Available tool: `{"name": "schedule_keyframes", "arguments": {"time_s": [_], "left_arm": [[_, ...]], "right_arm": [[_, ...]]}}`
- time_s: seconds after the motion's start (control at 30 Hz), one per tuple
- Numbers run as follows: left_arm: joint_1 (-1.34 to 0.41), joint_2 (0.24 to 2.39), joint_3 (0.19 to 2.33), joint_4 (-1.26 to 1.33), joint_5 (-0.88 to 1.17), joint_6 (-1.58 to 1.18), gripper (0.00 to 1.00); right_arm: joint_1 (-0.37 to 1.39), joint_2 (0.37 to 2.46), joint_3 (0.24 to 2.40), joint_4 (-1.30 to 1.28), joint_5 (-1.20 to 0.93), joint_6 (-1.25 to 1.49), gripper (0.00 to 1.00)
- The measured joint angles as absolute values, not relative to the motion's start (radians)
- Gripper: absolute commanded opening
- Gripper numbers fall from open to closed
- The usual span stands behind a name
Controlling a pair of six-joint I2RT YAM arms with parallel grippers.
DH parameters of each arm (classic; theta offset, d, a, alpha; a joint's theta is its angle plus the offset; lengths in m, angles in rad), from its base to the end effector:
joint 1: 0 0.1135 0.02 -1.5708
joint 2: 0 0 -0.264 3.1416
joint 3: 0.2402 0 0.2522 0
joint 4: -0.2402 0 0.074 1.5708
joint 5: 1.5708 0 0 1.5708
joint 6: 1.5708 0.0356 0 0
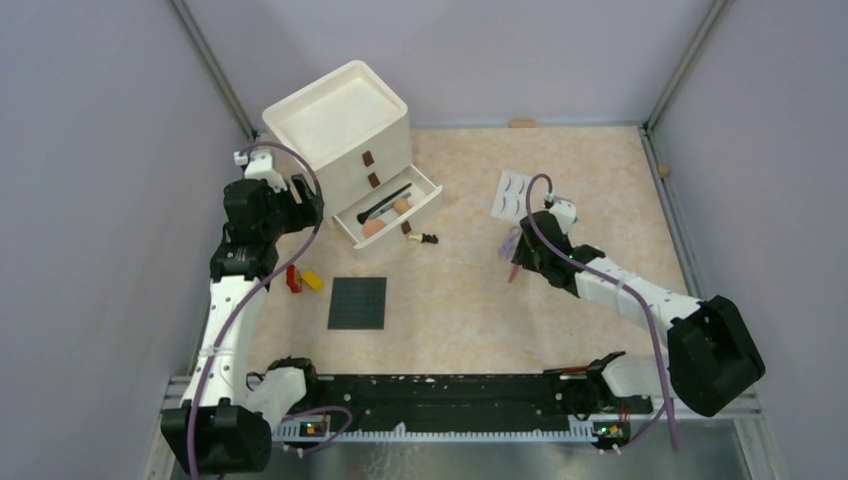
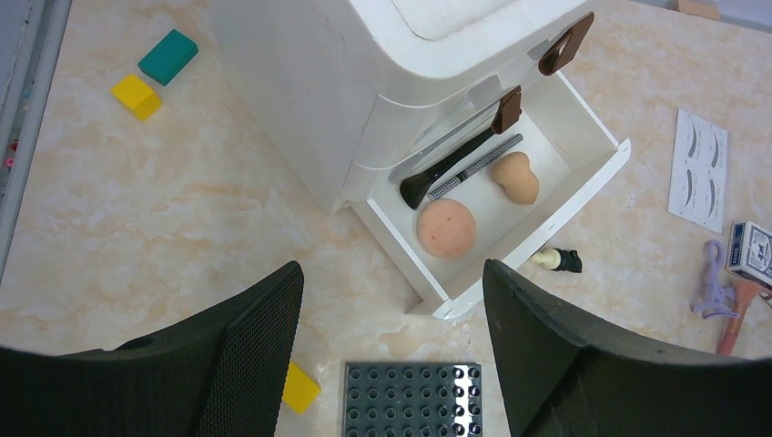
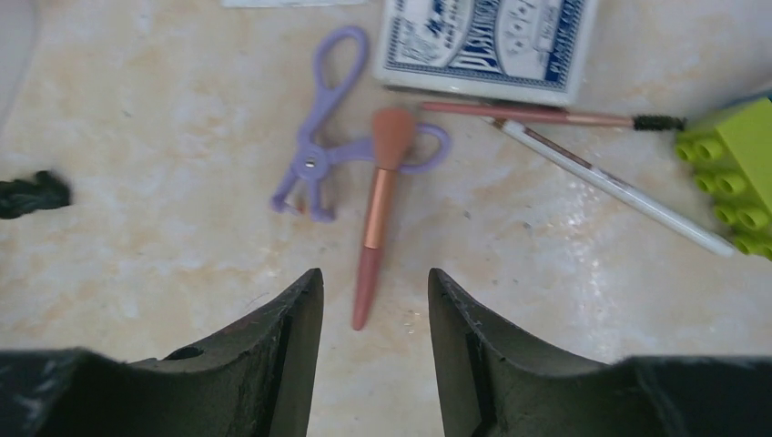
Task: Organize the makeup
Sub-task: Pick up the makeup brush from the center of the board.
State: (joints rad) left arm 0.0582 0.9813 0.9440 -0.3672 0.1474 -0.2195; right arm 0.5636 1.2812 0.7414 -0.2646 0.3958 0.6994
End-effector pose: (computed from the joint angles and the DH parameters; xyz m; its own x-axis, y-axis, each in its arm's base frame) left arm 0.2206 0.0076 0.3408 -0.4003 -0.2391 -0.8847 -0.0101 0.9665 -0.2566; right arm 0.2269 0.1271 0.2151 -0.6378 0.2996 -0.7095 0.1878 0.9539 0.2339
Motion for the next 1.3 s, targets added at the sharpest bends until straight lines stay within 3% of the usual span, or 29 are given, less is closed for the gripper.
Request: {"name": "schedule_keyframes", "arguments": {"time_s": [0.33,0.77,1.07,1.3], "left_arm": [[0.058,0.987,0.944,-0.368,0.15,-0.223,0.78],[0.058,0.987,0.944,-0.368,0.153,-0.225,0.78],[0.058,0.987,0.944,-0.368,0.153,-0.226,0.78],[0.058,0.987,0.944,-0.368,0.153,-0.226,0.77]], "right_arm": [[0.488,1.282,0.667,-0.242,0.368,0.739,0.41],[0.468,1.431,0.671,-0.163,0.287,0.728,0.28],[0.455,1.496,0.712,-0.162,0.275,0.706,0.27],[0.455,1.455,0.719,-0.183,0.28,0.706,0.32]]}}
